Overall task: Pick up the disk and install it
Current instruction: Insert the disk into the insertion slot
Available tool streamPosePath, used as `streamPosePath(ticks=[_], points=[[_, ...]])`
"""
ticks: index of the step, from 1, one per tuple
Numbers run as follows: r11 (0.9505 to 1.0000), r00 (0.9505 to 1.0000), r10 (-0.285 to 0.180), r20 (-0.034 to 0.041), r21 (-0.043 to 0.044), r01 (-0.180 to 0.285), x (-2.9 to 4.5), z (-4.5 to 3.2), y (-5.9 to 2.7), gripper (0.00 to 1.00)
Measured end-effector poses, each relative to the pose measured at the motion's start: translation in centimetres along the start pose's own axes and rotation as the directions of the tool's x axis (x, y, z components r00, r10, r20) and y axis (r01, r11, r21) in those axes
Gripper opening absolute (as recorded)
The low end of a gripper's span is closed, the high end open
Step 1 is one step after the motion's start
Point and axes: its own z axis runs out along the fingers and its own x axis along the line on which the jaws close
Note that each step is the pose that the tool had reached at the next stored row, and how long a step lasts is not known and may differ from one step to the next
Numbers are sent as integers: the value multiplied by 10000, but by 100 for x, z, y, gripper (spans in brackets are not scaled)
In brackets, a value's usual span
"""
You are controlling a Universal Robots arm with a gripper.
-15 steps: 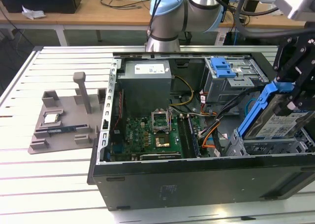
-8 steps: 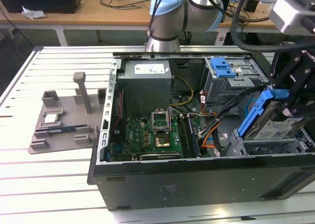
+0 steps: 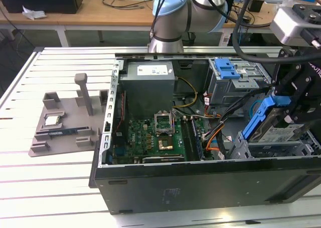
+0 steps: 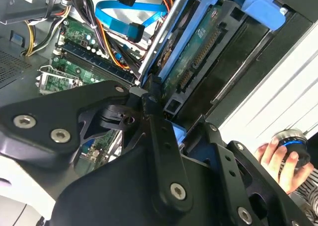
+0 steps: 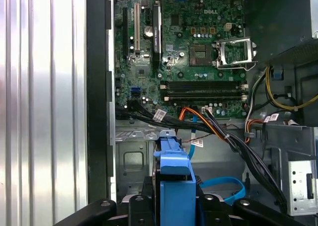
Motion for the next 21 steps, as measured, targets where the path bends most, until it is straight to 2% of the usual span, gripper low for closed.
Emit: streamPosePath(ticks=[4, 5, 13, 14, 15, 16, 17, 18, 21], points=[[10000, 10000, 1, -1, 0, -1, 0, 0, 0, 38], [10000, 10000, 0, 1, 0, 0, 0, 1, 0, 45], [10000, 10000, 0, 0, 0, 0, 0, 4, 0, 43], [10000, 10000, 0, 0, 0, 0, 0, 4, 0, 36], [10000, 10000, 0, 0, 0, 0, 0, 4, 0, 24], [10000, 10000, 0, 0, 0, 0, 0, 5, 0, 18], [10000, 10000, 0, 0, 0, 0, 0, 5, 0, 18], [10000, 10000, 0, 0, 0, 0, 0, 5, 0, 12], [10000, 10000, 0, 1, 0, 0, 0, 6, 0, 11]])
